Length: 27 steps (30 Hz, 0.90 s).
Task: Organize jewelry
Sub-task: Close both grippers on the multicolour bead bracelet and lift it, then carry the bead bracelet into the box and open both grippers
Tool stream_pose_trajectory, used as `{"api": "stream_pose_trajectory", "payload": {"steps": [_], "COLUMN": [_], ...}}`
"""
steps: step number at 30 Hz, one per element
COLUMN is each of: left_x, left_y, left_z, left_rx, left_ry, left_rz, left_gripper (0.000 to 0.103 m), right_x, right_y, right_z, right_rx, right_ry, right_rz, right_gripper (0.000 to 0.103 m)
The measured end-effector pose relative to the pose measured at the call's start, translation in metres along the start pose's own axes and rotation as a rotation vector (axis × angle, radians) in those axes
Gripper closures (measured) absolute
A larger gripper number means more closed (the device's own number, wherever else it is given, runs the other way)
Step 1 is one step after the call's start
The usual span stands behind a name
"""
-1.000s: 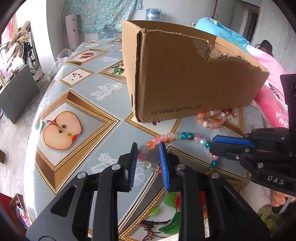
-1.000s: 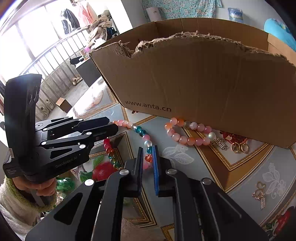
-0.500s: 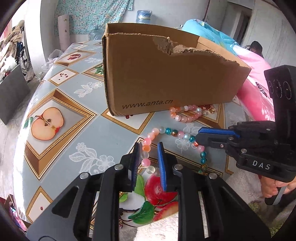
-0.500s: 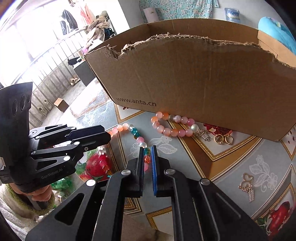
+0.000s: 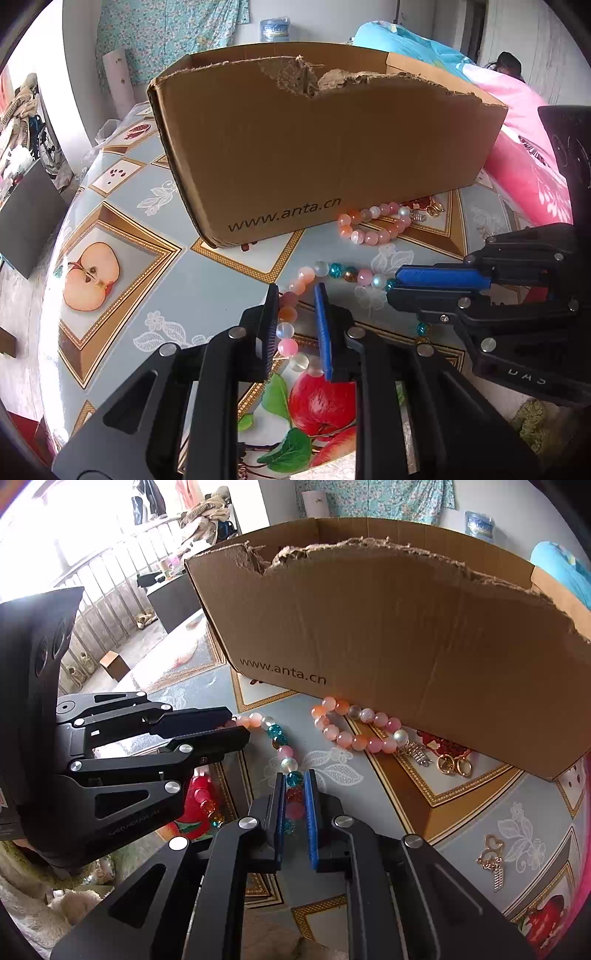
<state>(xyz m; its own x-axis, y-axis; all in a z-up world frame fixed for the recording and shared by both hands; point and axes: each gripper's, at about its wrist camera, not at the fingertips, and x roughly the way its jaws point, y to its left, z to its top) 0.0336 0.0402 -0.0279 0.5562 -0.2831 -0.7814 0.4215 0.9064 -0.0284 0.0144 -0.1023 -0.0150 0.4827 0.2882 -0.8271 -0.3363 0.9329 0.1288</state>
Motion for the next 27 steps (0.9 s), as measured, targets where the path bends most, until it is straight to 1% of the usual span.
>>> {"api": "stream_pose_trajectory", "payload": {"steps": [2,4,6,7,12,19,23,27], "left_x": [0.001,0.002,0.003,0.003,-0.005,-0.046,-0.077,-0.107], "left_y": [0.002,0.004,0.004,0.004,0.003,-0.003,-0.011,-0.021], "left_z": [0.001,0.002,0.003,0.003,0.003,0.003,0.007,0.016], "left_rx": [-0.018,-0.034,-0.046,-0.049,-0.061,-0.063,-0.061,-0.049], "left_ry": [-0.006,-0.013,-0.023,-0.027,-0.049,-0.122,-0.17,-0.239], "left_rz": [0.007,0.015,0.011,0.007,-0.019,-0.031,-0.039,-0.056], "left_gripper": [0.085,0.09,0.091,0.094,0.095,0.095,0.095,0.095], "right_x": [0.0,0.003,0.003,0.002,-0.006,-0.037,-0.062,-0.087], "right_y": [0.001,0.0,-0.003,-0.004,-0.015,-0.023,-0.018,-0.015], "right_z": [-0.001,-0.001,-0.002,-0.002,-0.004,-0.009,-0.011,-0.009], "right_rx": [-0.01,-0.005,0.017,0.029,0.096,0.124,0.097,0.08], "right_ry": [-0.01,-0.015,-0.023,-0.026,-0.037,-0.098,-0.155,-0.212], "right_rz": [-0.003,0.003,0.02,0.027,0.071,0.119,0.134,0.148], "right_gripper": [0.092,0.092,0.093,0.093,0.093,0.093,0.093,0.093]}}
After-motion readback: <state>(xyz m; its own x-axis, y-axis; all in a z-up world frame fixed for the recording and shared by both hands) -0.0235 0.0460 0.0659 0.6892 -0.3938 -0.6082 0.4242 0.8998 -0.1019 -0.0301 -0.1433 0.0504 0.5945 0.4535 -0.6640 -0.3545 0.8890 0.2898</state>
